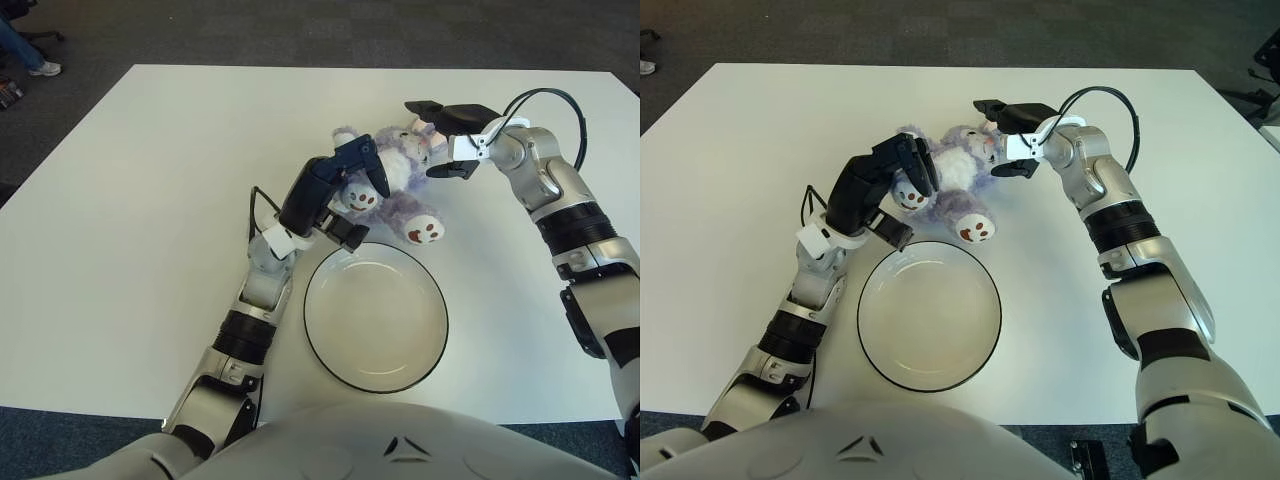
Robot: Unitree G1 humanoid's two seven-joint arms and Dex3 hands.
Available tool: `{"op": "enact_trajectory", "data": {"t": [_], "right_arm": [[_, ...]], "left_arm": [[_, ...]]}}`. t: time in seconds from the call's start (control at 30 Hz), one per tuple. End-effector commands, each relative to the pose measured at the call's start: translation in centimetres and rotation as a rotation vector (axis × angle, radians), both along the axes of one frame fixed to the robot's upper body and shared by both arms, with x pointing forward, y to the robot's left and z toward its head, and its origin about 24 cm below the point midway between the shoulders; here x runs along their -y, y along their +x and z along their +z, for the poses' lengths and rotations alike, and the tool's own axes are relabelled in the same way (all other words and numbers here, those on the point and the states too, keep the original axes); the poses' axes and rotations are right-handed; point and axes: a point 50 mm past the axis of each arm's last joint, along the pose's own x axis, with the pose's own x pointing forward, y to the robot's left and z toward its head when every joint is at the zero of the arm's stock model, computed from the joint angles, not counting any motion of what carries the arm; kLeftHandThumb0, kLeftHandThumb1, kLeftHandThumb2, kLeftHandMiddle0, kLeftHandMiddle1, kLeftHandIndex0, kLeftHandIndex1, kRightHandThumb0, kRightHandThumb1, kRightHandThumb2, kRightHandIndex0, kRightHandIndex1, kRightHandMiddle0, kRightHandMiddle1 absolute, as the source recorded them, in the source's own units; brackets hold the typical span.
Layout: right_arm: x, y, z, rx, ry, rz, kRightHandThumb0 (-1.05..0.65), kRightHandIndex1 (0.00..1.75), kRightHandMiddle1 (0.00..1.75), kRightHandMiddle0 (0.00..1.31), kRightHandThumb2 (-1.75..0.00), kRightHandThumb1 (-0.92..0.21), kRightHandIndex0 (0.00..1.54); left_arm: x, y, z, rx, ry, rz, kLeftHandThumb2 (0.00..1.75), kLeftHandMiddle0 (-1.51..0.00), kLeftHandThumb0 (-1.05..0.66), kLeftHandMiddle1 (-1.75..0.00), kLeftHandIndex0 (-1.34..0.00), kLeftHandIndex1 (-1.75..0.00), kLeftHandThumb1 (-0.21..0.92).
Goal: Put the doll into the plate.
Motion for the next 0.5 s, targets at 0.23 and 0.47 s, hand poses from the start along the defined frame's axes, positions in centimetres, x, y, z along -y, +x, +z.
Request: {"op": "enact_trajectory", "data": {"t": [0.23, 0.47], "right_arm": [[-1.6, 0.7, 0.6, -0.008, 0.044, 0.042, 0.07, 1.33, 0.00, 0.00, -1.13, -0.27, 0.30], [-2.0, 0.9, 0.3, -0.016, 0.057, 0.064, -0.03, 0.55, 0.00, 0.00, -1.19, -0.16, 0.21]], "left_arm": [[0.9, 0.1, 0.0, -0.052, -0.090, -0.163, 1.52, -0.63, -0.01, -1.75, -0.63, -1.73, 0.14], [1.3, 0.2, 0.0, -0.103, -0.156, -0.273, 1.50, -0.62, -0.01, -1.75, -0.62, -1.73, 0.16]]}}
